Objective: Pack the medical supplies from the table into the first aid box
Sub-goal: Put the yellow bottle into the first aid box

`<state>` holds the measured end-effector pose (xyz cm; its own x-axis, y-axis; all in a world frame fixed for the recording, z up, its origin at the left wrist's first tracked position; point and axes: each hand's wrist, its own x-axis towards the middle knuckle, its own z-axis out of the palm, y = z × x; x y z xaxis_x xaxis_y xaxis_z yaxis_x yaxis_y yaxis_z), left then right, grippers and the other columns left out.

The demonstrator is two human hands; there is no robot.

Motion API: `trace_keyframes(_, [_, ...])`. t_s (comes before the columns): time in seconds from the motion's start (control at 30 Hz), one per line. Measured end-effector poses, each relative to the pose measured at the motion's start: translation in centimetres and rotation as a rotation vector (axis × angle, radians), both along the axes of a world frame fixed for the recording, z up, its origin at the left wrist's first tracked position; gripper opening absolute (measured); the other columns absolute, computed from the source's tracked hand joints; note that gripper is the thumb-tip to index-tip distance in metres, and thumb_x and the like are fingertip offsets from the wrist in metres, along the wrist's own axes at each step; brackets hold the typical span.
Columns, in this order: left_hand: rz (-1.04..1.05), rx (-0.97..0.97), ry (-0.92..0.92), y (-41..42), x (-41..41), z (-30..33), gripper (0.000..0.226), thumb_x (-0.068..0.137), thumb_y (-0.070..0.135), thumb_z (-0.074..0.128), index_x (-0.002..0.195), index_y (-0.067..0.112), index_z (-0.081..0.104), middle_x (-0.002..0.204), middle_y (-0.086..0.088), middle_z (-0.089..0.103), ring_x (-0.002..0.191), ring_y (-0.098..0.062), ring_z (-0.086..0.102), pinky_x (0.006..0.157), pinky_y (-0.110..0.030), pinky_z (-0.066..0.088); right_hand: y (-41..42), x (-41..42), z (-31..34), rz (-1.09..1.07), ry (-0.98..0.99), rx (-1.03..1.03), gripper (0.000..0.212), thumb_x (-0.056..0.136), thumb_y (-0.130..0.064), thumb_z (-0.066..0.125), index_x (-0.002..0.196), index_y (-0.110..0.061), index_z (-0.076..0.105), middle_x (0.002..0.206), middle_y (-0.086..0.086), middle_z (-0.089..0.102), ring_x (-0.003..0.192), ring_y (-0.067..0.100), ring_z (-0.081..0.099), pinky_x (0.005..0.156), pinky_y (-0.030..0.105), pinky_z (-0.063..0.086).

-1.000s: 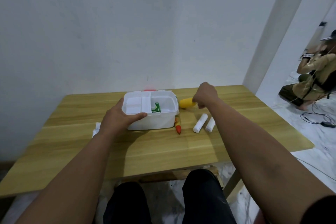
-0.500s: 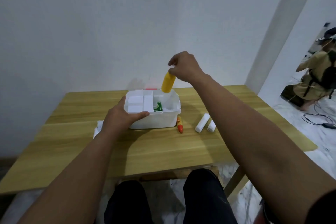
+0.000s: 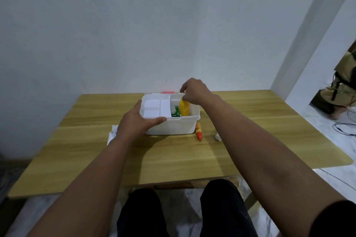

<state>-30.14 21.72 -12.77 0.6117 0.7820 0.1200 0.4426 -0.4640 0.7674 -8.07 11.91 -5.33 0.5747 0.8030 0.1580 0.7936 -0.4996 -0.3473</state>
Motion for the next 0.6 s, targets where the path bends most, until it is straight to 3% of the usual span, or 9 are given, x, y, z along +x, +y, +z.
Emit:
trace_keyframes(0.1, [-0.001,0.015,-0.002,0.1,-0.1,-0.1,0.12,0.053,0.085,0.078,0.155,0.037,0.038,0.148,0.006,0.056,0.132,-0.025,0.053,0.099,-0.047,0.055,-0.3,0.6,0.5,0.001,0.136,0.034,0.039,0.083,-0.016,0.083,0.121,-0.011,0.075,0.119,0.005,0.072,0.102,0.023,0.072,0.086,0.034,0.061])
trace_keyframes(0.2, [0.004,0.028,-0.041,-0.1,0.0,-0.3,0.108,0.056,0.08,0.081,0.149,0.039,0.044,0.14,0.011,0.06,0.123,-0.018,0.055,0.093,-0.04,0.054,-1.0,1.6,0.7,-0.058,0.257,0.171,0.035,0.082,-0.029,0.084,0.111,-0.012,0.076,0.101,0.005,0.077,0.084,0.022,0.077,0.08,0.04,0.065])
trace_keyframes(0.27, [0.011,0.03,-0.058,-0.2,-0.1,-0.2,0.108,0.055,0.081,0.081,0.148,0.04,0.046,0.138,0.013,0.061,0.122,-0.016,0.056,0.094,-0.04,0.054,-1.6,2.4,0.5,-0.145,0.297,0.332,0.02,0.085,-0.027,0.076,0.101,-0.014,0.078,0.089,0.002,0.078,0.075,0.02,0.078,0.079,0.041,0.065])
trace_keyframes(0.33, [0.016,0.028,-0.07,-0.3,-0.1,-0.2,0.109,0.054,0.082,0.081,0.148,0.04,0.046,0.137,0.014,0.062,0.124,-0.018,0.057,0.096,-0.041,0.054,-2.2,3.4,-0.2,-0.252,0.3,0.405,0.014,0.086,-0.019,0.067,0.096,-0.016,0.078,0.089,0.003,0.078,0.079,0.023,0.077,0.083,0.044,0.064])
trace_keyframes(0.43, [0.01,0.021,-0.077,-0.3,-0.1,-0.3,0.106,0.055,0.079,0.082,0.147,0.04,0.047,0.134,0.015,0.063,0.123,-0.016,0.058,0.095,-0.039,0.054,-3.0,4.5,-1.7,-0.361,0.289,0.195,0.016,0.086,-0.01,0.066,0.1,-0.004,0.072,0.092,0.012,0.077,0.081,0.028,0.076,0.081,0.046,0.065])
trace_keyframes(0.53, [0.031,0.01,-0.043,-0.2,-0.1,-0.1,0.12,0.049,0.085,0.08,0.153,0.038,0.042,0.143,0.011,0.06,0.129,-0.02,0.055,0.101,-0.045,0.053,-3.5,3.6,-2.9,-0.392,0.388,-0.085,0.02,0.088,-0.013,0.076,0.085,-0.001,0.062,0.086,0.016,0.073,0.058,0.027,0.064,0.053,0.035,0.058])
trace_keyframes(0.6, [0.033,0.002,-0.031,-0.2,0.0,-0.1,0.119,0.051,0.083,0.081,0.153,0.036,0.042,0.143,0.009,0.059,0.129,-0.021,0.055,0.101,-0.045,0.053,-3.5,3.0,-3.5,-0.393,0.431,-0.146,0.021,0.09,-0.01,0.073,0.078,-0.001,0.057,0.082,0.018,0.068,0.056,0.027,0.058,0.05,0.033,0.051])
